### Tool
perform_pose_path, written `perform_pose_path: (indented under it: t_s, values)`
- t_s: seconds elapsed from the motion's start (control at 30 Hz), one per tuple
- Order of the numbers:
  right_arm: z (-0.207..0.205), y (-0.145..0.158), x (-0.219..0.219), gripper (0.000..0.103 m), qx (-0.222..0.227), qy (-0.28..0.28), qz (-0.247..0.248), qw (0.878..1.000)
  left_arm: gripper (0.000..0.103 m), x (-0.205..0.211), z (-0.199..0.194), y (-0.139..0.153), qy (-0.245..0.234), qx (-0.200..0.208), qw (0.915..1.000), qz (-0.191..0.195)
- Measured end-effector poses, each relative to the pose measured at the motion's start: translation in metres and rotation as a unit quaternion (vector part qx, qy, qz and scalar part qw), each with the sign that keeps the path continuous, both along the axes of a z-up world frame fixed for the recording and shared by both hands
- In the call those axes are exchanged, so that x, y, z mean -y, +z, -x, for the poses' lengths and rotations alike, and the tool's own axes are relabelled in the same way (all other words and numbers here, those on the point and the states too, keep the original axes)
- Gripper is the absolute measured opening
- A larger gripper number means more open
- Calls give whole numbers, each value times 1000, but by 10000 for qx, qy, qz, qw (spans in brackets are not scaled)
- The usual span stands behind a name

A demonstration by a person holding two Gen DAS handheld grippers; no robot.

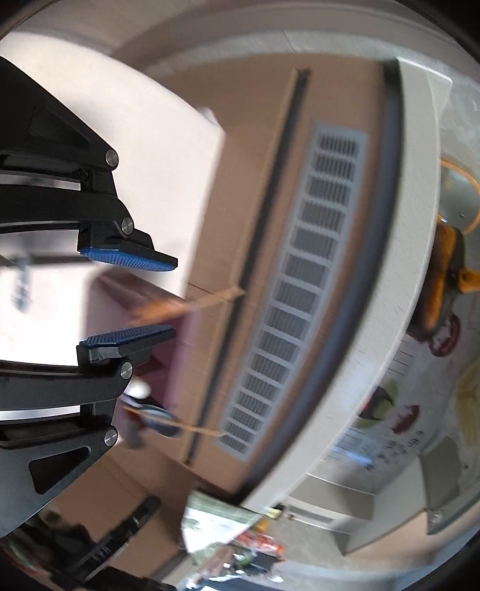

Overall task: Organize utensils
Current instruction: 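Withdraw both open grippers from the holder back toward the table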

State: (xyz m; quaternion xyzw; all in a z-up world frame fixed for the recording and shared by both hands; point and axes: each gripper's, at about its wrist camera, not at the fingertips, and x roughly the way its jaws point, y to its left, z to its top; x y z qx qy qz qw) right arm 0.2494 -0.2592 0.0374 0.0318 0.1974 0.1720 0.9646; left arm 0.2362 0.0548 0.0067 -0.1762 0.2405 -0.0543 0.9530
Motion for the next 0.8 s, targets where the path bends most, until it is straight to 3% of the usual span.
perform_pose_path:
  t_s: [0.13,0.23,0.43,0.6,0.8]
  values:
    - [25,-21,12,32,-450,11,462,9979,31,-12,31,-28,89,-692,9975,-84]
    - [41,-50,23,32,-1048,-41,782,9914,31,-20,45,-49,83,-1127,9936,-47]
    - [54,-112,47,32,-2259,-389,521,9720,31,-29,52,-79,151,-1582,9873,68]
    - [48,-129,55,32,-2490,-583,192,9666,31,-30,55,-86,154,-1654,9861,68]
    - [38,-129,22,33,-2349,-370,680,9689,31,-34,53,-91,239,-1785,9836,95]
